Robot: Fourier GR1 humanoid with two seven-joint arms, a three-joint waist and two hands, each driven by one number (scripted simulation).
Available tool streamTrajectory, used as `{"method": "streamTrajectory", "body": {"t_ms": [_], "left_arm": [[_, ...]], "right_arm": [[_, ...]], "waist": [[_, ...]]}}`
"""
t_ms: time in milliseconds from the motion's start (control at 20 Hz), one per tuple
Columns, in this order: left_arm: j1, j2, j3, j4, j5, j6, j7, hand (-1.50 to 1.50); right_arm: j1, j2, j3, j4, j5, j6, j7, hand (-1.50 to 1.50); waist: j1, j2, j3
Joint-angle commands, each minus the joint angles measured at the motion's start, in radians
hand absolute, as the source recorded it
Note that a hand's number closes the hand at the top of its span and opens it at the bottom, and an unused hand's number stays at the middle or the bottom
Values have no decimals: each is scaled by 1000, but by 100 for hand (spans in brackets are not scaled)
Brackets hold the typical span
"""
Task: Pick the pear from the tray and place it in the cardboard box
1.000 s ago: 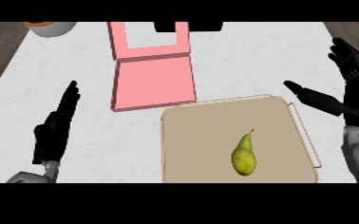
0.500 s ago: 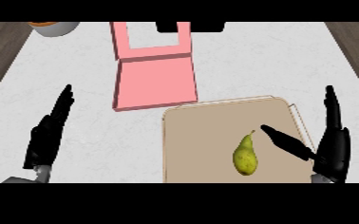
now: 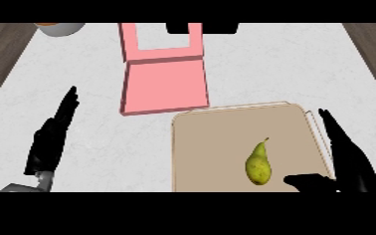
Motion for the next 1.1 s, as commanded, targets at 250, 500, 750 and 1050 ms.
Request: {"method": "streamTrajectory", "body": {"t_ms": [250,500,750,1050], "left_arm": [[-5,-10,4,9,-16,-20,4,0],[18,-42,5,-17,-36,-4,-8,0],[-51,-32,45,43,-26,-50,21,0],[-12,-65,44,18,-54,-25,23,0]], "right_arm": [[-208,70,159,-149,-64,396,553,-150],[-253,178,206,-70,23,379,661,-150],[-238,235,218,-6,91,370,640,-150],[-194,236,180,-69,84,454,672,-150]], "waist": [[19,4,5],[13,1,6],[1,3,6],[-1,2,7]]}}
